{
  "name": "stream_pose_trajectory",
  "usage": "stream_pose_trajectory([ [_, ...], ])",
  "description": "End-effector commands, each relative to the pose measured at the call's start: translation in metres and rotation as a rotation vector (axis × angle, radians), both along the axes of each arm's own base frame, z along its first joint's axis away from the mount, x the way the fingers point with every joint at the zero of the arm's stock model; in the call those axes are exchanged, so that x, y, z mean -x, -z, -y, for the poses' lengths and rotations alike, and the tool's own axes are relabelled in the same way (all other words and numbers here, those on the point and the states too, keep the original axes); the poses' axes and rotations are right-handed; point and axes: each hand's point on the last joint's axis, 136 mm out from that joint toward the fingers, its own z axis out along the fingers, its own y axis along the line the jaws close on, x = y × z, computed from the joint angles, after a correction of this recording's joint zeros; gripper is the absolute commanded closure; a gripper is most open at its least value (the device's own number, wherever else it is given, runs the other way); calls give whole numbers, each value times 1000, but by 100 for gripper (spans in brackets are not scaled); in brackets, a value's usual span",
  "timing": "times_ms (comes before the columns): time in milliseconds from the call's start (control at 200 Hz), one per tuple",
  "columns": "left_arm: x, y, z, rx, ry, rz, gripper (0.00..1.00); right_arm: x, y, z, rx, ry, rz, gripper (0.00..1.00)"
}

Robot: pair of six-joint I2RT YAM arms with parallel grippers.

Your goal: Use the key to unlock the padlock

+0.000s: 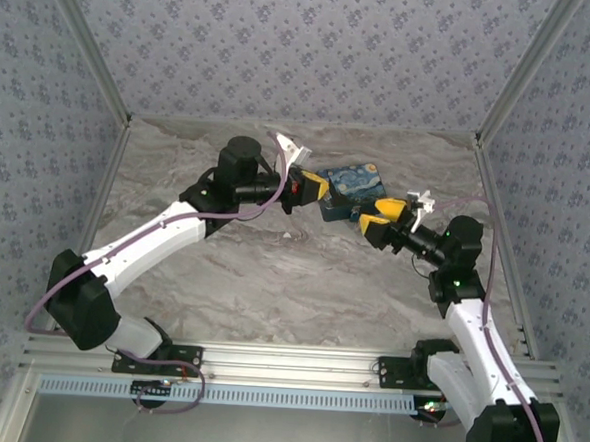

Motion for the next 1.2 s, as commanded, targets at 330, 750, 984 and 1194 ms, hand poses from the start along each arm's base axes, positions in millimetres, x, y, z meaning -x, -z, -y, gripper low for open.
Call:
stream_pose_trajectory([
  [330, 33, -33, 5, 87, 188, 38, 100, 26, -41, -44, -156, -269, 3, 32],
  [750, 38, -32, 11, 99, 221, 18, 100, 26, -49, -67, -163, -303, 17, 37],
  [984, 38, -33, 13, 103, 226, 14, 100, 26, -51, -72, -155, -323, 7, 43],
  [1194, 37, -30, 14, 94, 222, 8, 100, 24, -52, -76, -148, -335, -2, 50],
])
